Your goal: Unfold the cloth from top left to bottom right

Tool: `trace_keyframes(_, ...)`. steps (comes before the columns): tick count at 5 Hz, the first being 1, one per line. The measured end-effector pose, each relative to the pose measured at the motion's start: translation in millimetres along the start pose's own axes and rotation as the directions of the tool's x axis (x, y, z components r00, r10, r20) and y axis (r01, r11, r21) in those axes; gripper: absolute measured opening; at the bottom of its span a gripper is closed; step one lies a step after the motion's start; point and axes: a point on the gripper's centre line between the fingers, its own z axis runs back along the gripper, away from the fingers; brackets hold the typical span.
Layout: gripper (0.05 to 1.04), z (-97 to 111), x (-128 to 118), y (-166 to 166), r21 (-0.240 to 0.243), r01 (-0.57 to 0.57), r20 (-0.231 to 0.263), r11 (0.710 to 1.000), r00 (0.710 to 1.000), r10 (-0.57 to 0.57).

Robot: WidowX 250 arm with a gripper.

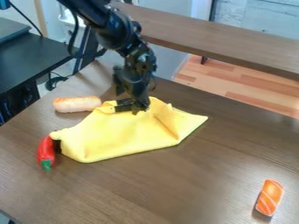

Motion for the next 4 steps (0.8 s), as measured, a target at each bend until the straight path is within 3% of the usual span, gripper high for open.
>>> trace_keyframes(2,0.999,-8.4,1.8,9.0,0.012,-0.004,-0.029,1.0,1.0,0.005)
trace_keyframes(4,0.969,-26.2,1.7,8.9,0.014,-0.003,-0.1,1.0,0.995,0.004)
